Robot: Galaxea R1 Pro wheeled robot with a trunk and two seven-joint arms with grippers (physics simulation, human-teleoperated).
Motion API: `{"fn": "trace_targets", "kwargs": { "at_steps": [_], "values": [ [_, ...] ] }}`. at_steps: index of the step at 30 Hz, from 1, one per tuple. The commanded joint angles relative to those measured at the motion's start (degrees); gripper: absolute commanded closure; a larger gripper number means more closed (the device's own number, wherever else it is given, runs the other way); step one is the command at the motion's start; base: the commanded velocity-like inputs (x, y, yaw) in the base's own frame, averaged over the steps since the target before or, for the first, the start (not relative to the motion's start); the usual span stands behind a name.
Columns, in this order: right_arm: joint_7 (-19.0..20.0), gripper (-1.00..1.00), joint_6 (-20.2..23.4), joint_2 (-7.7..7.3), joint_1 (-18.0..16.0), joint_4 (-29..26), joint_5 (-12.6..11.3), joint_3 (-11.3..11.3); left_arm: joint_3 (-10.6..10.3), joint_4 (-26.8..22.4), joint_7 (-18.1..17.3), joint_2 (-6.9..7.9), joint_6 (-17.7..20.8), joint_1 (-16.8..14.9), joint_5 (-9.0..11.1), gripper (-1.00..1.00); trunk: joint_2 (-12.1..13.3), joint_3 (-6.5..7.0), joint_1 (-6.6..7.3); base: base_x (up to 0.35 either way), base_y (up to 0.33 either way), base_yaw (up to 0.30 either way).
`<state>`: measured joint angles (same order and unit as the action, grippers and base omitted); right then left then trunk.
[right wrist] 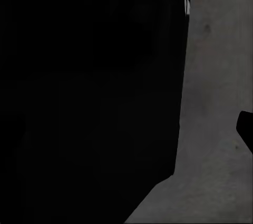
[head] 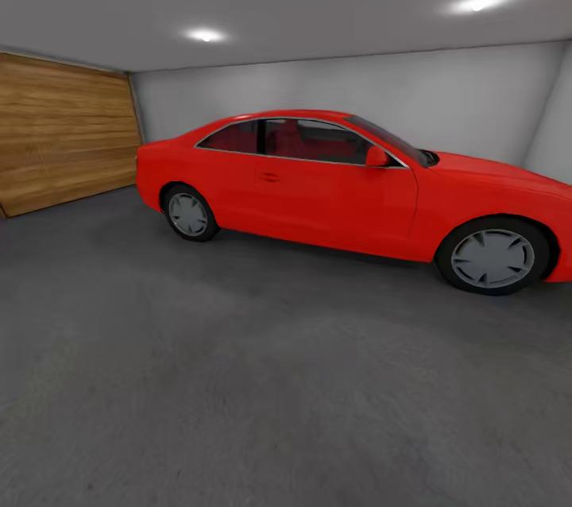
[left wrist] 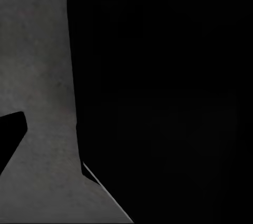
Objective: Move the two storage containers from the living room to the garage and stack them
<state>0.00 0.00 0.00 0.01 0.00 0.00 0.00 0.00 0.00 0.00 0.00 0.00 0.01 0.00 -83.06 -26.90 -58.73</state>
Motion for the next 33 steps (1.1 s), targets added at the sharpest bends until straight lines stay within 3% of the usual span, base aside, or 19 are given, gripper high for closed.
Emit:
{"fn": "trace_targets", "kwargs": {
  "at_steps": [1,17,33],
  "values": [
    [0.1,-1.00,-0.3,0.26,-0.1,-0.1,-0.2,0.3,0.2,-0.3,-0.1,0.11,-0.3,-0.1,0.1,-1.00,0.0,-0.03,0.00,0.000,0.000,0.000],
    [0.1,-1.00,-0.2,0.26,-0.1,0.0,-1.0,5.5,0.4,-1.3,-0.1,0.45,-1.5,-0.1,0.2,-1.00,0.0,-0.03,0.00,0.000,0.000,0.008],
    [0.1,-1.00,-0.3,0.26,-0.1,0.0,-1.1,10.6,0.6,-1.3,-0.2,0.44,-1.6,-0.1,0.2,-1.00,0.0,-0.03,0.00,0.000,0.000,0.253]
  ]
}}
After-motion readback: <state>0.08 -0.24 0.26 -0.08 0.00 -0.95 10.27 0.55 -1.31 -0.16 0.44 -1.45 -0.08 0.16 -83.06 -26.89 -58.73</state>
